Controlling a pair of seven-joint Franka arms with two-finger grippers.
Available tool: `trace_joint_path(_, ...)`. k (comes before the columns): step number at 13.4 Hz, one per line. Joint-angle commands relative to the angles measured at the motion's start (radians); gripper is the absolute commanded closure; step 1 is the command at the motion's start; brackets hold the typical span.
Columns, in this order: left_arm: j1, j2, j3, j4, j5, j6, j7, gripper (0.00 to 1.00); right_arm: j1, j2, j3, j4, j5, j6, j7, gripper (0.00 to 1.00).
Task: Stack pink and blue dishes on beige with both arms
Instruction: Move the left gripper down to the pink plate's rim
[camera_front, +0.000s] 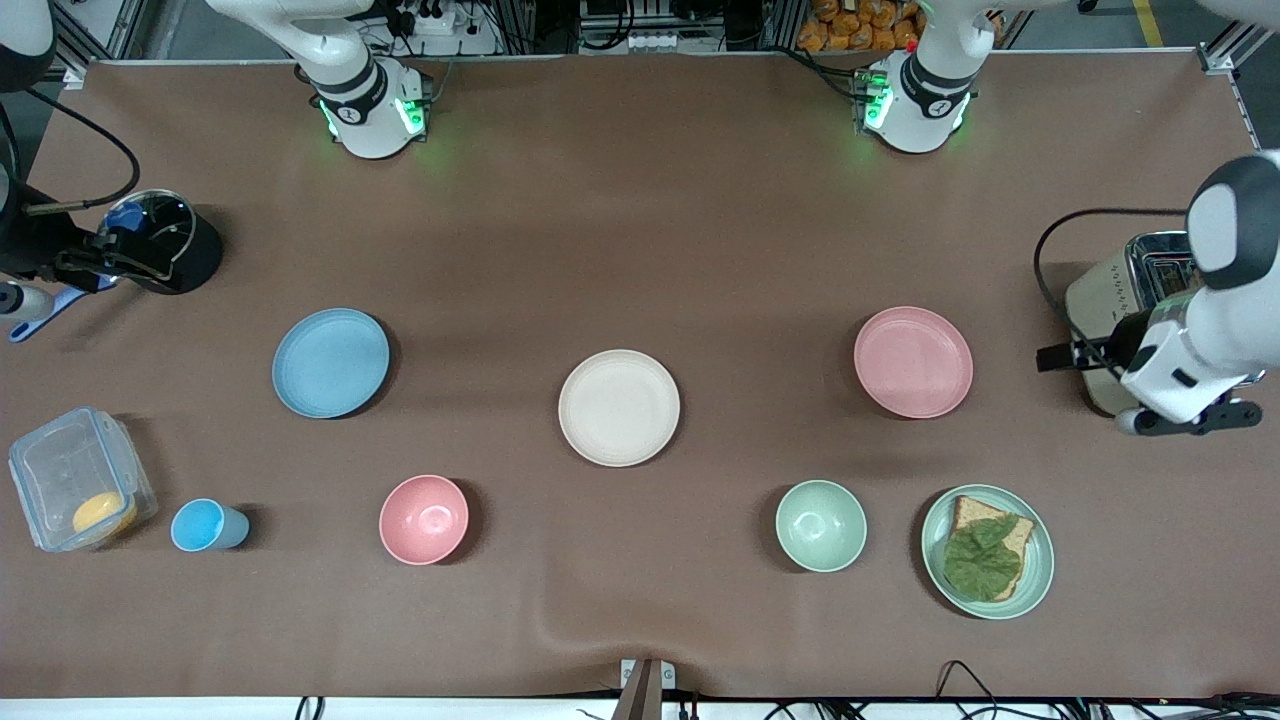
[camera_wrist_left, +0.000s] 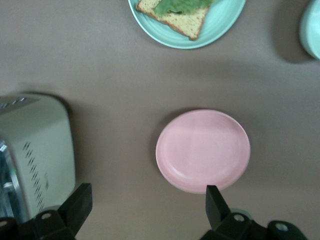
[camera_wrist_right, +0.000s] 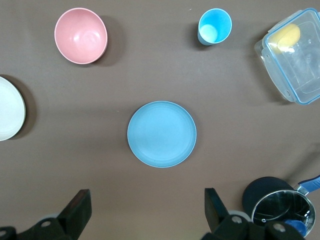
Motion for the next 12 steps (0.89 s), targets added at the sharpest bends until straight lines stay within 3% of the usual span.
trace_joint_path(1,0.058,0.015,-0.009,-0.12,-0.059,0.128,0.055,0.0,-0.003,0.004,0.002,0.012,-0.014,-0.011,0.01,0.0)
trace_joint_path(5,0.105,0.061,-0.009,-0.234,-0.241,0.219,0.115,0.0,-0.004,0.004,0.002,0.012,-0.014,-0.011,0.01,0.0)
trace_joint_path(8,0.098,0.072,-0.018,-0.35,-0.314,0.376,0.152,0.0,-0.004,0.004,0.002,0.012,-0.014,-0.011,0.008,0.0)
trace_joint_path(12,0.104,0.095,-0.039,-0.415,-0.316,0.472,0.224,0.0,-0.004,0.004,0.002,0.012,-0.014,-0.011,0.01,0.0)
